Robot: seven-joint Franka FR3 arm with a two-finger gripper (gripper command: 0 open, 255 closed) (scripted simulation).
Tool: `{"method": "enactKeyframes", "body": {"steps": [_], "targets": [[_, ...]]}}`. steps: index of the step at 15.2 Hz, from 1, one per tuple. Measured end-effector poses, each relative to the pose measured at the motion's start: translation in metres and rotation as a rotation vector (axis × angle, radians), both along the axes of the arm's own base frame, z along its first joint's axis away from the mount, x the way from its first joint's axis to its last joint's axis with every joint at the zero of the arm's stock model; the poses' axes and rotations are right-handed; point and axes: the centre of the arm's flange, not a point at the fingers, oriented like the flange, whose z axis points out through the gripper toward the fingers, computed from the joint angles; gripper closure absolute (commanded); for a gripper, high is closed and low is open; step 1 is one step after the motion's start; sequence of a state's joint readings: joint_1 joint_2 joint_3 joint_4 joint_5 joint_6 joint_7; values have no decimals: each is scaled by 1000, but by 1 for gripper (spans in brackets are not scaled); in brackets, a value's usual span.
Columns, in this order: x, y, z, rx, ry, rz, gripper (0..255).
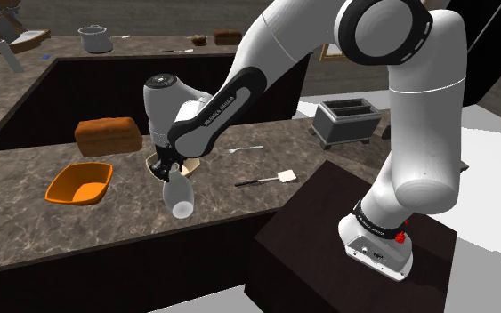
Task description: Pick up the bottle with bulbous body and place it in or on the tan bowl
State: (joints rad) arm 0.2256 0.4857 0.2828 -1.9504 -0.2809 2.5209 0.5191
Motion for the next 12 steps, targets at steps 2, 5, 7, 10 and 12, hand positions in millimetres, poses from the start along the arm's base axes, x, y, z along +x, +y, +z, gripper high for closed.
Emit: {"method": "enactKeyframes", "body": {"steps": [2, 5, 7, 10, 12], "targets": [[0, 0, 0, 0, 0, 0, 255], [0, 0, 11, 0, 0, 0, 255], [0, 0, 21, 0, 0, 0, 255], [-1, 0, 37, 0, 0, 0, 255], [0, -1, 47, 0, 0, 0, 255]]}}
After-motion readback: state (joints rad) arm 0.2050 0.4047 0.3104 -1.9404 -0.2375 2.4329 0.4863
